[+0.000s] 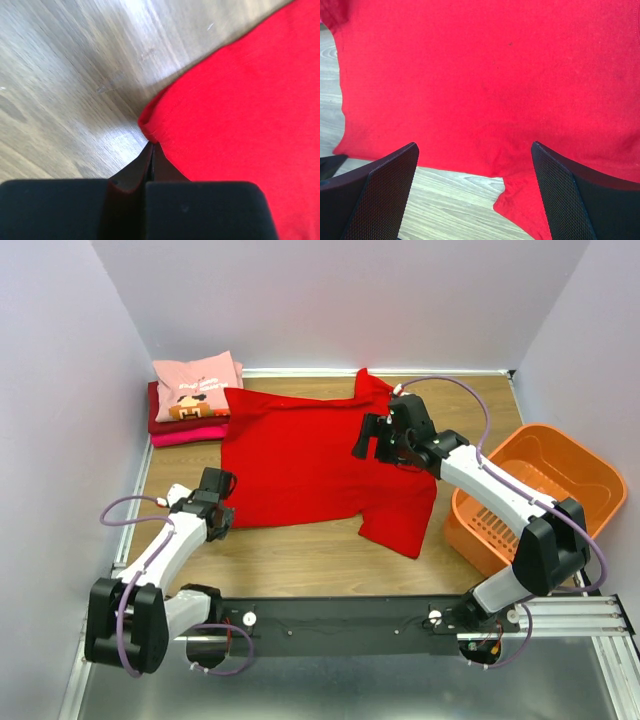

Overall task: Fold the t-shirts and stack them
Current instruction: Fold the tshirt

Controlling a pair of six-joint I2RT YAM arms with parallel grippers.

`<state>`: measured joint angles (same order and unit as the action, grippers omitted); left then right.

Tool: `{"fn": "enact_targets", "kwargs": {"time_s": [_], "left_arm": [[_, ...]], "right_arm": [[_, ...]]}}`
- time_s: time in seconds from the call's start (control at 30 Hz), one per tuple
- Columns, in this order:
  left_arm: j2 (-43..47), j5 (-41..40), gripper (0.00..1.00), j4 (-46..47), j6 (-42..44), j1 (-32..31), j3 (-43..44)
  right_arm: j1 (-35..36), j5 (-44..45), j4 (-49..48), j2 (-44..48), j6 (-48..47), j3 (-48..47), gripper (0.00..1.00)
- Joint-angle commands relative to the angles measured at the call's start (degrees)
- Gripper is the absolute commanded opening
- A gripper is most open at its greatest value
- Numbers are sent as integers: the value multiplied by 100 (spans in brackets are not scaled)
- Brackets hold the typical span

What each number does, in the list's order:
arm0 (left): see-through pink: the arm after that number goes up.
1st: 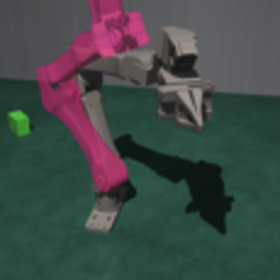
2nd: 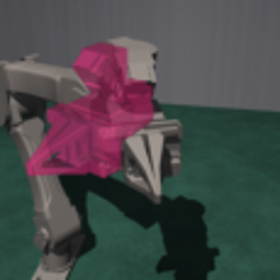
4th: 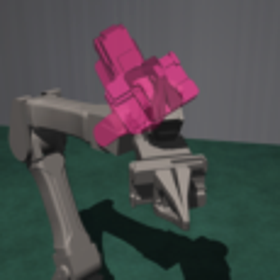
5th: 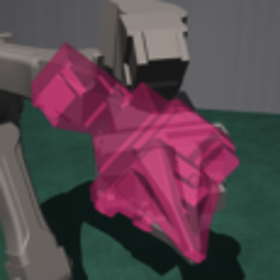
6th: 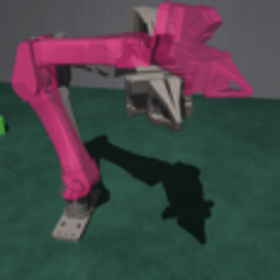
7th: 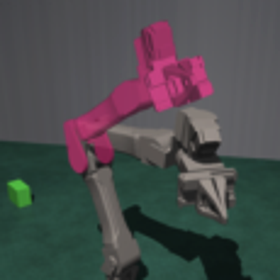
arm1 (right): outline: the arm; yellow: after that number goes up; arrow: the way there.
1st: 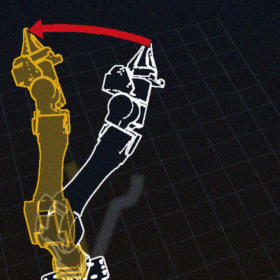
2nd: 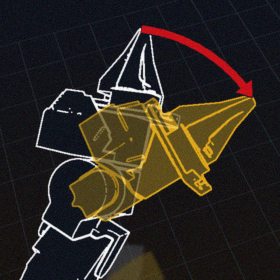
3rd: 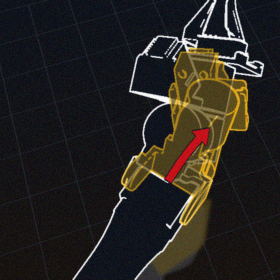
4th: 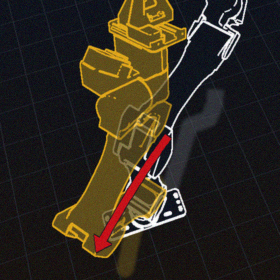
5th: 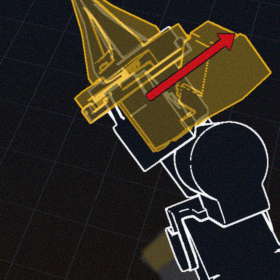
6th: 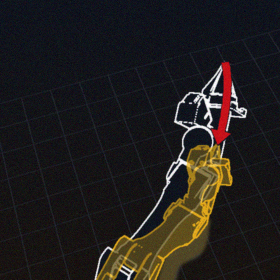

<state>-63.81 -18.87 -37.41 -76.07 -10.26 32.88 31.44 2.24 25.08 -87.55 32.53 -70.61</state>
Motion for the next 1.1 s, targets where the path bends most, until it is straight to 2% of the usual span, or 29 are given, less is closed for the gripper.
{"fn": "enact_targets", "kwargs": {"time_s": [0.0,0.23,0.43,0.77,1.07], "left_arm": [[281,-705,0,-381,-285,-37,236],[202,-898,0,-522,-321,-29,403],[194,-1153,0,-487,-154,-29,464],[334,-1601,0,-346,320,-29,675],[457,-1541,0,224,1059,-29,553]], "right_arm": [[20,84,41,185,-28,100,100],[11,-101,67,396,16,240,100],[37,-444,286,668,104,864,97],[371,-251,1340,862,499,1505,95],[503,48,2272,1407,1456,2077,94]]}}
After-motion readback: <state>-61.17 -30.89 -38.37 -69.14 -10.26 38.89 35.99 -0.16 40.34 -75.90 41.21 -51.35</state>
